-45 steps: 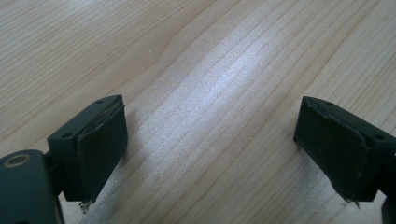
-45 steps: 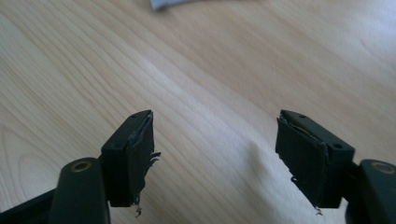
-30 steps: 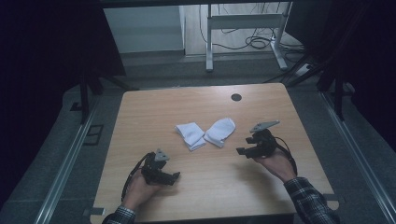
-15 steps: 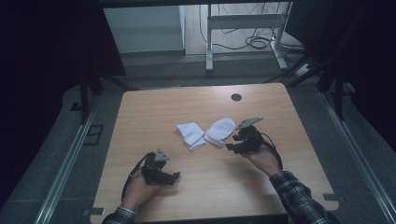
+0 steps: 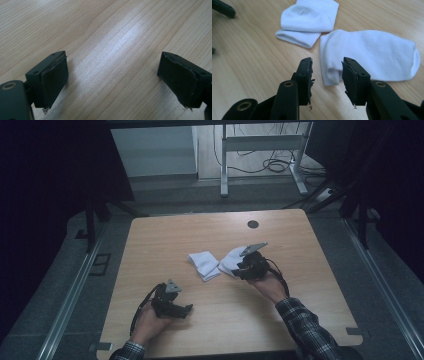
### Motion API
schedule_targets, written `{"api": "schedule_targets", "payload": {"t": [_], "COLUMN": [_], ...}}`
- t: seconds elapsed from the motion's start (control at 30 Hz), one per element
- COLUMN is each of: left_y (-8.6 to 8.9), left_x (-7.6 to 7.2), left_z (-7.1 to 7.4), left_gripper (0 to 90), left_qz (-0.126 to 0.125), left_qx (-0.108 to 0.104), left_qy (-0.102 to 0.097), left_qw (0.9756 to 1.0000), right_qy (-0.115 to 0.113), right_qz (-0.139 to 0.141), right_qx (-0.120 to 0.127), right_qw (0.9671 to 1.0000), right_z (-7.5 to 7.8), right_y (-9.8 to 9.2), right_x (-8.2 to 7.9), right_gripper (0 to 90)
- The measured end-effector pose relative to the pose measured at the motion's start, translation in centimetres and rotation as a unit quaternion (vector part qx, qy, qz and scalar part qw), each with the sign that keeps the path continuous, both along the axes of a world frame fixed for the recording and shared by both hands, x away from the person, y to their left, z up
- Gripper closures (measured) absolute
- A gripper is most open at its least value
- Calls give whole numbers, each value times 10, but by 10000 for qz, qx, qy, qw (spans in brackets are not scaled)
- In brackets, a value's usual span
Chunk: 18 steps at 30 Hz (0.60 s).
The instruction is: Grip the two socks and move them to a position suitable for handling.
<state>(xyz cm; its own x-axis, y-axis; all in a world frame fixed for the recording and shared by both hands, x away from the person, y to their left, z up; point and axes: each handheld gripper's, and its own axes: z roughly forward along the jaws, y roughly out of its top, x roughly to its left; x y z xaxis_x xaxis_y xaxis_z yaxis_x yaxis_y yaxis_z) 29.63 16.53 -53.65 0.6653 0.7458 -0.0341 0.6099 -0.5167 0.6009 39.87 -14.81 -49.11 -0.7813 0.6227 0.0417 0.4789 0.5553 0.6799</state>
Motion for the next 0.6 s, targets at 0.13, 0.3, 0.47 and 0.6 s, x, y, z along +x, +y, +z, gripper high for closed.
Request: {"api": "schedule_targets", "payload": {"t": [0.13,0.3,0.47,0.6], "left_y": [0,0,0,0], "left_x": [0,0,0,0], "left_z": [0,0,0,0], "left_gripper": [96,96,96,96], "left_qz": [2,-13,-14,-13], "left_qx": [-2,-3,-7,-10], "left_qy": [0,-3,-4,-10], "left_qw": [10000,10000,10000,10000], "right_qy": [-26,-4,-113,-179], "right_qz": [-42,-92,9,-1], "right_qx": [-78,-179,-298,-372], "right_qw": [10000,9998,9995,9991], "right_z": [-5,-14,-14,-6], "right_y": [3,6,7,5], "right_x": [5,11,10,6], "right_gripper": [593,676,846,857]}}
